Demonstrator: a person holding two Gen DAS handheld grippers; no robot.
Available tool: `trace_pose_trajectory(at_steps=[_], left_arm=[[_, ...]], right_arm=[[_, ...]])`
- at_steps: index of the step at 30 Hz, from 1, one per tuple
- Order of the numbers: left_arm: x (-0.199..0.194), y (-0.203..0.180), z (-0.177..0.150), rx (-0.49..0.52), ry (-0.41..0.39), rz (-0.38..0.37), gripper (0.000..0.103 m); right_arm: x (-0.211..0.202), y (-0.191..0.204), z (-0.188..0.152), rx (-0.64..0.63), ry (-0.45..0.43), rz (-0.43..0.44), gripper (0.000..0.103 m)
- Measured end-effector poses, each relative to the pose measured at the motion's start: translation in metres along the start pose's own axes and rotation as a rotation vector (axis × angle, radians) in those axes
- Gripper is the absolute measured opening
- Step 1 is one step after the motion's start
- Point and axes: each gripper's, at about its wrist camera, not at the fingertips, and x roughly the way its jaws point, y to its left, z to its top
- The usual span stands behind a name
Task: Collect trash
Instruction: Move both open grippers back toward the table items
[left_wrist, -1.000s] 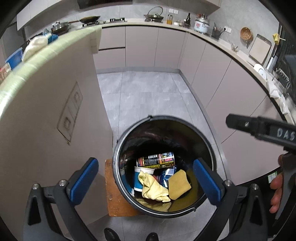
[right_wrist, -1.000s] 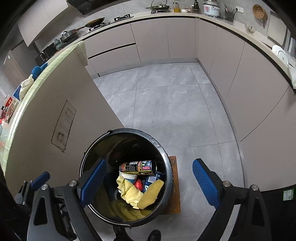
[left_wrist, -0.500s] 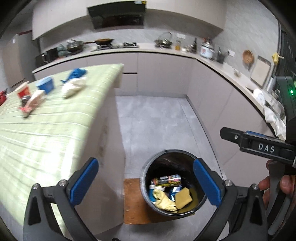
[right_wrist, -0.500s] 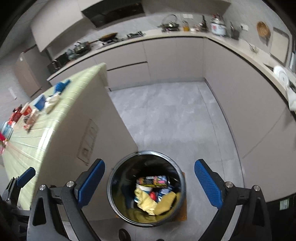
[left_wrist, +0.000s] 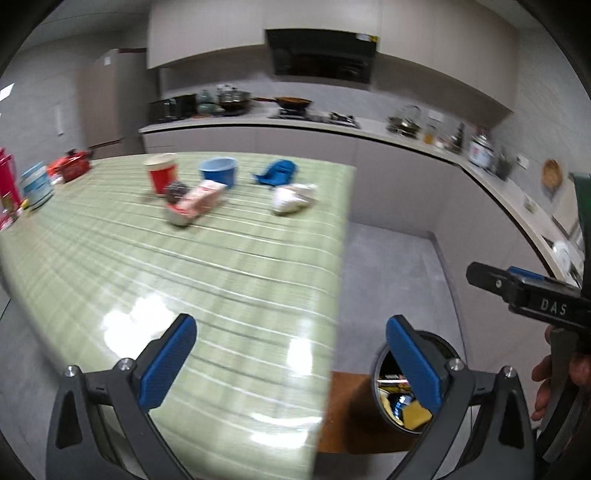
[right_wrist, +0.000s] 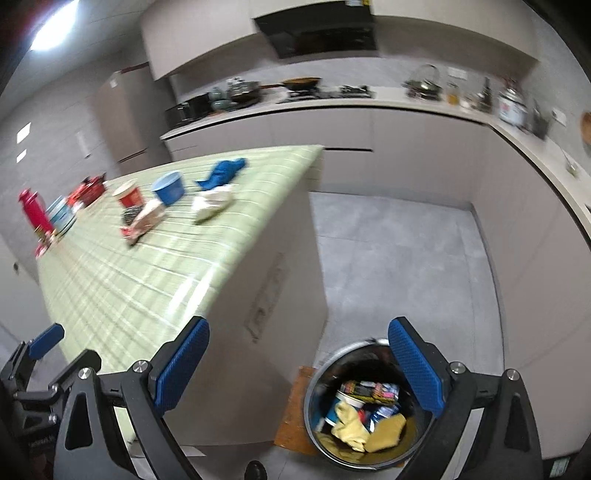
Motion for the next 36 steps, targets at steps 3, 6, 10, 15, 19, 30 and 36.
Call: trace_pose_trajectory(at_steps=[3,6,10,15,19,30,36], left_arm=[[-0.001,0.027,0.005,-0.030,-0.015,0.029,0.103],[0.005,0.045,0.012,-0.043,-0.022,0.049,0.103],[0.018,0.069,0.024,-0.056,-0.026,0.057,0.103],[0.040,0.097,0.040,-0.067,-0.019,0.042,0.103],[0.060,0.117,0.056,-0.076,-0.012,0.023,0.103],[0.126,0.169,0.102,-0.086,0.018,-0.015,0.102],[0.162,0.185,0.126,-0.084,0.038,-0.041,0.101]], right_arm=[[0.007,0.022,0.006,-0.031,-0.005,0.021,0.099],[0.015,0.042,0.015,-0.052,-0.006,0.038,0.099],[0.029,0.064,0.026,-0.073,-0.002,0.038,0.099],[0.047,0.086,0.041,-0.087,-0.001,0.021,0.099],[0.070,0.101,0.058,-0.082,0.006,-0.006,0.099],[0.145,0.142,0.101,-0.052,0.035,-0.067,0.099],[0.185,0.154,0.114,-0.036,0.066,-0.093,0.099]])
